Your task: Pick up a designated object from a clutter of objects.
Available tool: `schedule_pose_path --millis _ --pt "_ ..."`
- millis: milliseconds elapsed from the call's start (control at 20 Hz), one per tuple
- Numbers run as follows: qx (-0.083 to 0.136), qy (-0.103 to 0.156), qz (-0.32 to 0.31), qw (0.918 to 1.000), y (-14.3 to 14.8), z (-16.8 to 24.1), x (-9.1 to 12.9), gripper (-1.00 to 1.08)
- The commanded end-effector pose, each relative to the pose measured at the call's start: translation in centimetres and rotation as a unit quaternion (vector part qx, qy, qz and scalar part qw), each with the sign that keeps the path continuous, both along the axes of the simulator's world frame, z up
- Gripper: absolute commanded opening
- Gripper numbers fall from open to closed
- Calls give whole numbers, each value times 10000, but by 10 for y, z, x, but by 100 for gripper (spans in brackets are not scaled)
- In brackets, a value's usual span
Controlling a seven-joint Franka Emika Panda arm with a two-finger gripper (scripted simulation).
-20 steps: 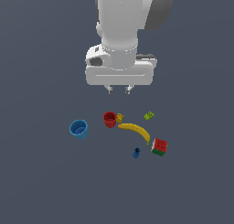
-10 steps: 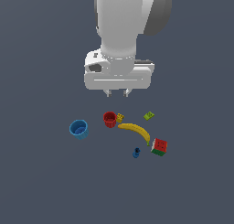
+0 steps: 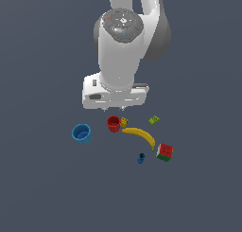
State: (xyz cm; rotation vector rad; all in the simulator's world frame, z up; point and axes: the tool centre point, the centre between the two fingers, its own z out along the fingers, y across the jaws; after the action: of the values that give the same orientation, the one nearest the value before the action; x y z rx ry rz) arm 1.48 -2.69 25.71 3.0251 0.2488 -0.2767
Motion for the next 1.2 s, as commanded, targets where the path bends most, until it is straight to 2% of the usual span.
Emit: schedule_pose_path --millis 0,150,350,700,950,1150 --pt "-136 306 242 9991 -11 -18 2 28" --pt "-299 703 544 9956 -26 -41 4 28" --pt "-497 1248 931 9866 -47 -71 5 28" --pt "-777 2191 1530 9605 -84 -120 1 28" --pt "-897 2689 1812 9417 -103 -144 -3 28" --pt "-954 2956 1954 9303 -113 -157 -6 28"
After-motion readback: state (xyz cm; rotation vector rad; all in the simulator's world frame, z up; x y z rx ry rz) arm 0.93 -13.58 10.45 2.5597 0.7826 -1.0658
